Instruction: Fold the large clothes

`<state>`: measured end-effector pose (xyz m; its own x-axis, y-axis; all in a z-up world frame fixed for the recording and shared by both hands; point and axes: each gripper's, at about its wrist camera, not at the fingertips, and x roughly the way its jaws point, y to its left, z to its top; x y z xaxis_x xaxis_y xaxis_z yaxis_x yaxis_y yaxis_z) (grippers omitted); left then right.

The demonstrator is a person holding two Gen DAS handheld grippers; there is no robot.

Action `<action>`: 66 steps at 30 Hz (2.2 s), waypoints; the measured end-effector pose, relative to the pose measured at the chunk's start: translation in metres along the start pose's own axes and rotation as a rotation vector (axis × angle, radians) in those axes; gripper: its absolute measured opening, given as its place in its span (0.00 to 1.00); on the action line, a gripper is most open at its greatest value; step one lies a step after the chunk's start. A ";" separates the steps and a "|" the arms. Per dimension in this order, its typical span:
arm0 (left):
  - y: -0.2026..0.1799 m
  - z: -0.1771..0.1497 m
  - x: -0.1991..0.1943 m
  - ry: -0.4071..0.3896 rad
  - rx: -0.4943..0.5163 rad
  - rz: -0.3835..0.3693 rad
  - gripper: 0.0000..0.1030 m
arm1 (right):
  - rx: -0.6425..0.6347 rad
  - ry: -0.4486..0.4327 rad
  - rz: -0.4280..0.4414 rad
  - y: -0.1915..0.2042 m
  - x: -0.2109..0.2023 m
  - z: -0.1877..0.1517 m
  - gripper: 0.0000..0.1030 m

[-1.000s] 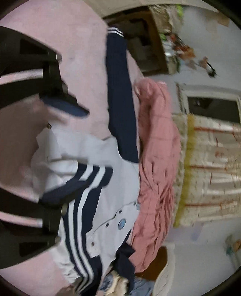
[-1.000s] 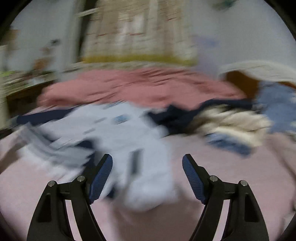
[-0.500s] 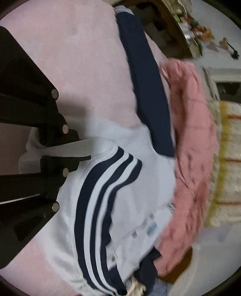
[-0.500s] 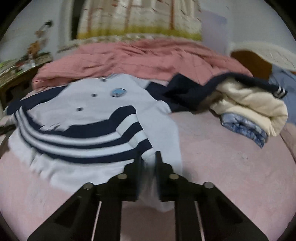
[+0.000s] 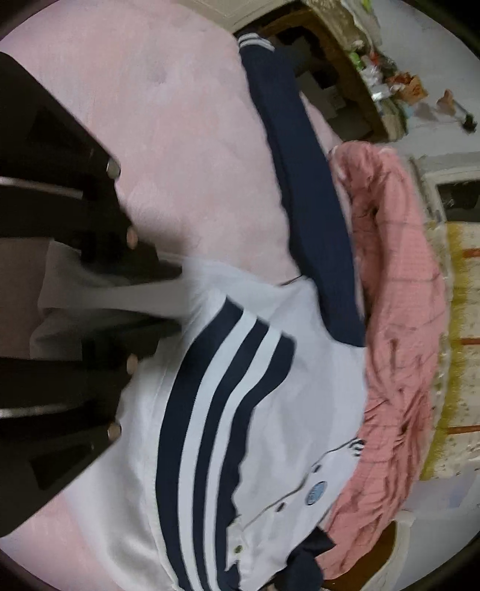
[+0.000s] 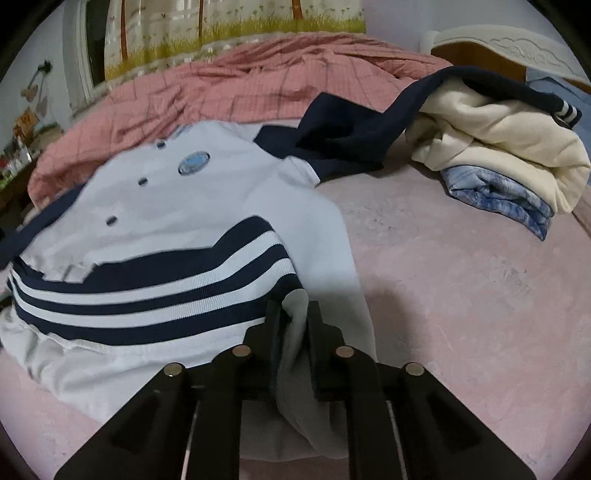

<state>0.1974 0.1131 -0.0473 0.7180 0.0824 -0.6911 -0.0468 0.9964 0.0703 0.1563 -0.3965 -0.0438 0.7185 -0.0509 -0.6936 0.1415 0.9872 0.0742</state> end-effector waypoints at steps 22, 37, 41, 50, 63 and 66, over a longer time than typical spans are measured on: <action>0.023 -0.024 -0.021 0.082 -0.382 -0.324 0.95 | 0.155 0.032 0.156 -0.034 -0.025 -0.023 0.83; 0.022 -0.048 -0.080 -0.079 -0.232 -0.110 0.09 | 0.065 -0.017 0.173 -0.036 -0.076 -0.023 0.09; 0.033 -0.049 -0.061 0.000 -0.297 -0.152 0.10 | 0.062 0.072 0.103 -0.044 -0.044 -0.032 0.16; 0.023 -0.052 -0.055 0.018 -0.256 -0.087 0.17 | 0.151 -0.040 0.020 -0.092 -0.078 -0.037 0.34; 0.024 -0.053 -0.055 0.007 -0.243 -0.052 0.28 | -0.043 0.034 0.043 -0.052 -0.075 -0.070 0.34; 0.023 -0.053 -0.054 0.007 -0.232 -0.033 0.29 | -0.017 -0.016 -0.088 -0.057 -0.075 -0.063 0.00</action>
<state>0.1204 0.1324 -0.0462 0.7172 0.0490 -0.6952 -0.1824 0.9759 -0.1194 0.0512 -0.4395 -0.0411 0.7148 -0.1403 -0.6851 0.1933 0.9811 0.0007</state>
